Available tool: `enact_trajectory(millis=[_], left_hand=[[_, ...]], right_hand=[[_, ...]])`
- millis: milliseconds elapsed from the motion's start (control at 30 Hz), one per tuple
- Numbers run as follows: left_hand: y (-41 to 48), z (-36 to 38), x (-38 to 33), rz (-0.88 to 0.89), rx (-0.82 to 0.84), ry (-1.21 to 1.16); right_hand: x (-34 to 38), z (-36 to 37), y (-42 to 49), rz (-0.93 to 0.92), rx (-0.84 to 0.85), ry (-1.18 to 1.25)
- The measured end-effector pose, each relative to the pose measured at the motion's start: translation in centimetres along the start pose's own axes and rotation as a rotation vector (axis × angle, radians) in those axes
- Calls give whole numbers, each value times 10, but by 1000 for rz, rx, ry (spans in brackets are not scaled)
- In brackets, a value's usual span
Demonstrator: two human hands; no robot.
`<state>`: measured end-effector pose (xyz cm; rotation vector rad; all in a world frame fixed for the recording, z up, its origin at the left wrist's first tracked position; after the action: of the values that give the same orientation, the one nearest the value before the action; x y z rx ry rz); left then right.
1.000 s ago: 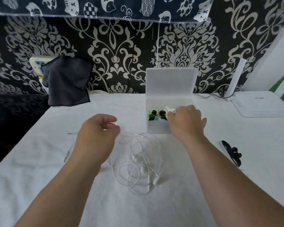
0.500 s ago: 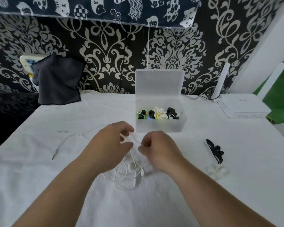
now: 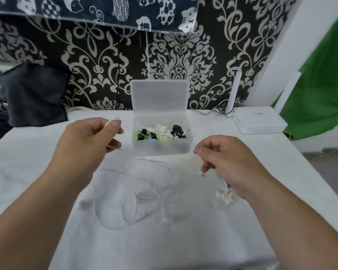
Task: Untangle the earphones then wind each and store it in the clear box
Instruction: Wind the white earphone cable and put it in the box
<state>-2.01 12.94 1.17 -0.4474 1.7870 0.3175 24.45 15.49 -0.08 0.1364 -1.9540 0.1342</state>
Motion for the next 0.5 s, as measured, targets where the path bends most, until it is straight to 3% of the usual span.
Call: enact_trajectory(millis=[133, 233, 333, 500], left_hand=[[-2, 9, -9, 19, -88, -170], [-4, 5, -14, 127, -268, -7], [-6, -4, -16, 133, -371, 132], [10, -17, -7, -25, -320, -163]], right_hand=[[-2, 6, -5, 55, 135, -122], [-2, 7, -5, 64, 174, -149], [-3, 5, -1, 52, 103, -149], [1, 0, 5, -26, -16, -312]])
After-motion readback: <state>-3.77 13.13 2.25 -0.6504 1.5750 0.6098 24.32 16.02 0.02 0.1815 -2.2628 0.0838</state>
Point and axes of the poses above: each hand's wrist, its own y-axis towards the middle knuckle, its own z-axis out of the palm, x = y × z, the point moved 2 cm from there along y, towards the middle knuckle, and after that the axes turned 5 degrees about -z, right-handed, at the moved point
